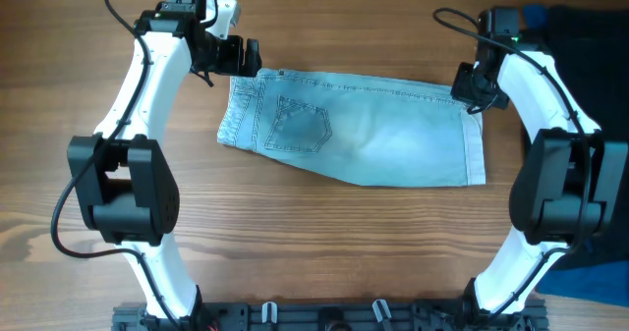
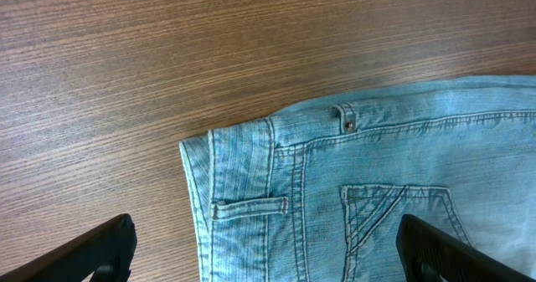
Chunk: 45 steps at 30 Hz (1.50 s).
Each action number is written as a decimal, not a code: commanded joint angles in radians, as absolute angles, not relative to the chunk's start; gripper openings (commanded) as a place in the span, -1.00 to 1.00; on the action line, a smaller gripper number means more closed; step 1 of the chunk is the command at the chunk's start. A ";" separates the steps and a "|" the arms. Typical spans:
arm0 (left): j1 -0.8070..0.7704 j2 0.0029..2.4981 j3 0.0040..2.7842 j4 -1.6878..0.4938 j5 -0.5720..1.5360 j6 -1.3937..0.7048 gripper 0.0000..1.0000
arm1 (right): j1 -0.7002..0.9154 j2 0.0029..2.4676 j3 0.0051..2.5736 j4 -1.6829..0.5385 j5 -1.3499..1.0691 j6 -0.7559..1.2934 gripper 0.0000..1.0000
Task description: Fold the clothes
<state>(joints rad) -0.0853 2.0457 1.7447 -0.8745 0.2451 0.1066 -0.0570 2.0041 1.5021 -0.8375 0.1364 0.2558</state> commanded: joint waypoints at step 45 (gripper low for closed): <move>-0.088 2.051 1.718 -0.799 0.358 0.067 0.99 | -0.047 2.095 1.478 -0.800 0.045 0.029 -0.91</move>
